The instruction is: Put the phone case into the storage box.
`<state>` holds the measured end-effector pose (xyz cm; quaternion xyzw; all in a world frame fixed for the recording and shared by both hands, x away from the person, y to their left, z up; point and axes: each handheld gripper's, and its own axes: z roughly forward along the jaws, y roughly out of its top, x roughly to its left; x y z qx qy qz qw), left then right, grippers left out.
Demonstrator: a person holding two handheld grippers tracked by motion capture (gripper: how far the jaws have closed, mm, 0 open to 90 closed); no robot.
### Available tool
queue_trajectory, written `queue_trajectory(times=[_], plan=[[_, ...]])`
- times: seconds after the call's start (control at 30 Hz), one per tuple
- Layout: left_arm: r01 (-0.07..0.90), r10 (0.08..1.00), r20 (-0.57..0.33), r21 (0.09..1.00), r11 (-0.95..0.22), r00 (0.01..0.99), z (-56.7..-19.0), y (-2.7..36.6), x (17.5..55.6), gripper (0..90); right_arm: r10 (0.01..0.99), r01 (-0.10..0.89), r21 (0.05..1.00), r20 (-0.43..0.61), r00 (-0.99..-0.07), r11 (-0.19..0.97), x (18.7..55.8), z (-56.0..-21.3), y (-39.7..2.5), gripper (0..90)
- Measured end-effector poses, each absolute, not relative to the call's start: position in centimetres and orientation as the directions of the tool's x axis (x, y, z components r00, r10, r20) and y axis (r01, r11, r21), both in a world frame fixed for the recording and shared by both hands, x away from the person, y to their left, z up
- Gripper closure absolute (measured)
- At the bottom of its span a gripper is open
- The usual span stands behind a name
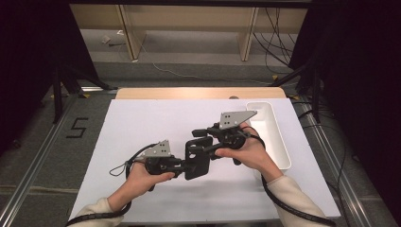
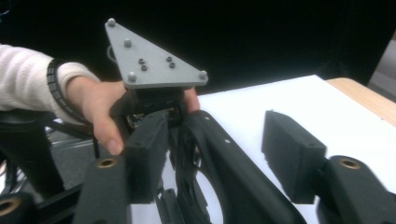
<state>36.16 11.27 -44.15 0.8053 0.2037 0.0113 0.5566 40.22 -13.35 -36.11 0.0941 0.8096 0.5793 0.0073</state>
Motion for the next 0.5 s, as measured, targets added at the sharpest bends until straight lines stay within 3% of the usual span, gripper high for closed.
queue_trajectory(times=[0.5], plan=[[0.342, 0.528, -0.178, 0.911, -0.230, 0.830, -43.7, 12.6, 36.7, 79.7, 0.327, 0.161, 0.962, 0.082, -0.941, 0.222, 40.8, -36.4, -13.9, 17.2]])
